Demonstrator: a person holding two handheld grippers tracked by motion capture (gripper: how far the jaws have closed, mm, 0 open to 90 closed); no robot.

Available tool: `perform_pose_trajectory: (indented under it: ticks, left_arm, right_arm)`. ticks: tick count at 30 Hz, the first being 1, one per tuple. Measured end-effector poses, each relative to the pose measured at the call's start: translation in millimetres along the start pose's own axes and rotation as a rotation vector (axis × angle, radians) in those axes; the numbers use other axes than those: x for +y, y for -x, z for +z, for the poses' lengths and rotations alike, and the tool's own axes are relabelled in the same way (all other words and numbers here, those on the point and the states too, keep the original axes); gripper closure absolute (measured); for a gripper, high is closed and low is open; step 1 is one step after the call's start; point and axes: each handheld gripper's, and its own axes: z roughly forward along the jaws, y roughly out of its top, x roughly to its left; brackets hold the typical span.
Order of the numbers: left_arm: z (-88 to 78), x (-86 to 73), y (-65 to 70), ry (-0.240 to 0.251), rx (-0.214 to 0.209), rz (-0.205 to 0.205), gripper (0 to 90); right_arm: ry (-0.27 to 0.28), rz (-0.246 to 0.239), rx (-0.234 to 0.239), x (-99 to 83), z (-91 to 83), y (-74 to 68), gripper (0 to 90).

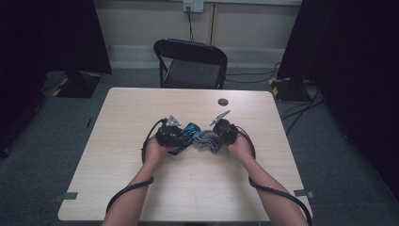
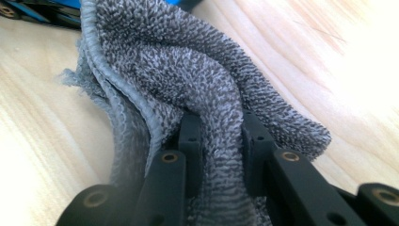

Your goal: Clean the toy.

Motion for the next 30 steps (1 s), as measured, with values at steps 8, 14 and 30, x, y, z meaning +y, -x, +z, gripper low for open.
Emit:
perform_pose_trajectory:
  ticks: [8,14,30]
  left_arm:
    - [0.0,0.2,0.3,-0.003,0.001,0.001,44.0]
    - [-0.1,0.1,0.4,0.0,0.004,-0.019,44.0]
    - [-11.6,5.4,-0.9,0.009,-0.007,-0.039,28.5]
  right_arm:
    - [0.0,0.048,-0.059,-9.3,-3.9,11.0,74.8]
    - [0.007,0.063,-0.069,-16.6,-7.9,17.5,74.8]
    - [0.047,0.01,0.013,-35.1,-28.8,0.6,74.6]
